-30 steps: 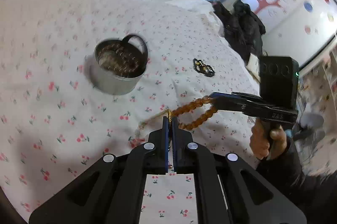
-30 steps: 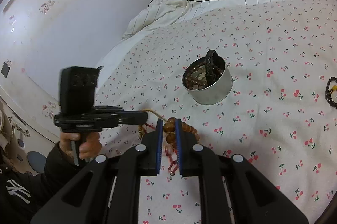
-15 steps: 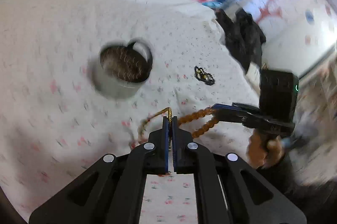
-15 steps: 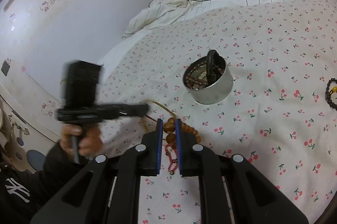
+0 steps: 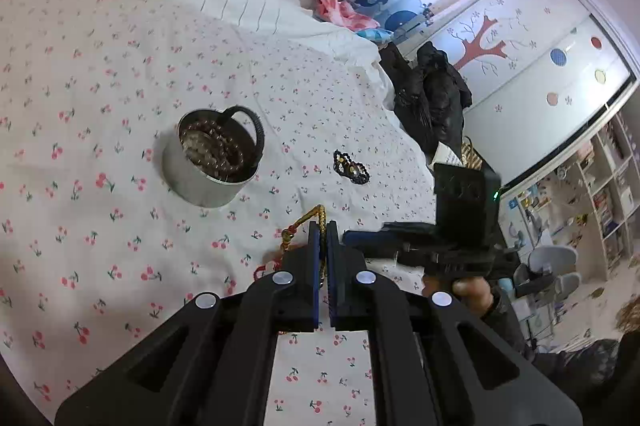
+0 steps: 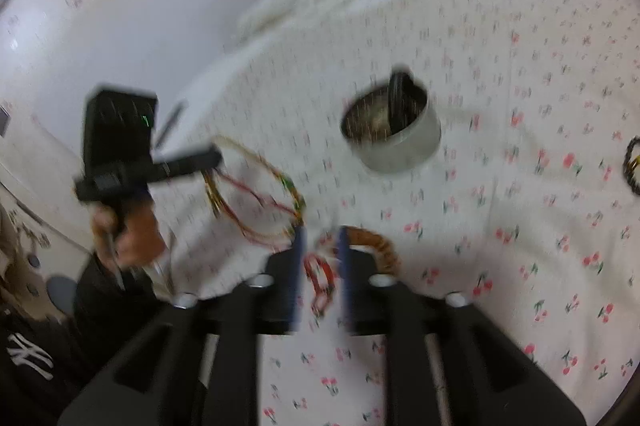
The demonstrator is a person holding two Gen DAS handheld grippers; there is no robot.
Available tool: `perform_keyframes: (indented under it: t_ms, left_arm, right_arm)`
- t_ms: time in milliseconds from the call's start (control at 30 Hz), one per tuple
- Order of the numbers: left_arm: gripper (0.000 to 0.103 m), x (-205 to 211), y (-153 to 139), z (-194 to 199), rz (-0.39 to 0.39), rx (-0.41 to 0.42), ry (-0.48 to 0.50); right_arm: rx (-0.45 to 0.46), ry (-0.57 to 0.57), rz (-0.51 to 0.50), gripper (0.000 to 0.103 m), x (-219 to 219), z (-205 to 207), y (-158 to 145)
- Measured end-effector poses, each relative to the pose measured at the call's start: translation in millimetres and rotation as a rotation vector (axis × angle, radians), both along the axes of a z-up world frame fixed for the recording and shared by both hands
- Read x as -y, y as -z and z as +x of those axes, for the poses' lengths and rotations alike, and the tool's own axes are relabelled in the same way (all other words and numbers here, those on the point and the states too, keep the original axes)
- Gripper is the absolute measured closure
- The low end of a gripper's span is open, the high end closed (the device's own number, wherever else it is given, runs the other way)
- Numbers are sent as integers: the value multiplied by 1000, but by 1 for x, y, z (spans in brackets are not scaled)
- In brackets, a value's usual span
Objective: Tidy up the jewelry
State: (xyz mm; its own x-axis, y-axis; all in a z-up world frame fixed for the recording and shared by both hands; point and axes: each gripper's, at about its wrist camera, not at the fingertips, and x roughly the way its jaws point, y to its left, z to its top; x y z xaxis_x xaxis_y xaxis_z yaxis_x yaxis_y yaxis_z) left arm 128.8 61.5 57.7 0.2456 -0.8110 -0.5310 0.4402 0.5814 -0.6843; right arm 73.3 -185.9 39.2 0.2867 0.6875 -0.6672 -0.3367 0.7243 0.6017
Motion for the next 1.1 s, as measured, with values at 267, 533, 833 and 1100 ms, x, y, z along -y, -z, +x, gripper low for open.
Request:
perform_keyframes:
  t_ms: [267,533,833,1100]
  left_arm:
    - [100,12,-5,-7,-91,14,59]
    - [100,7,-26,-15,-251,15,94]
    - [100,13,-15,-11,-267,-35,95]
    - [100,16,-20,-12,-286,-26,96]
  right_arm:
    - [55,9,34,40,-4,-2,-7]
    - [-23,-120,131,40,-28,-3,12]
    - [-49,-106,312,37,-34,1,15]
    - [-57,-151,274,37,-55,-4,18]
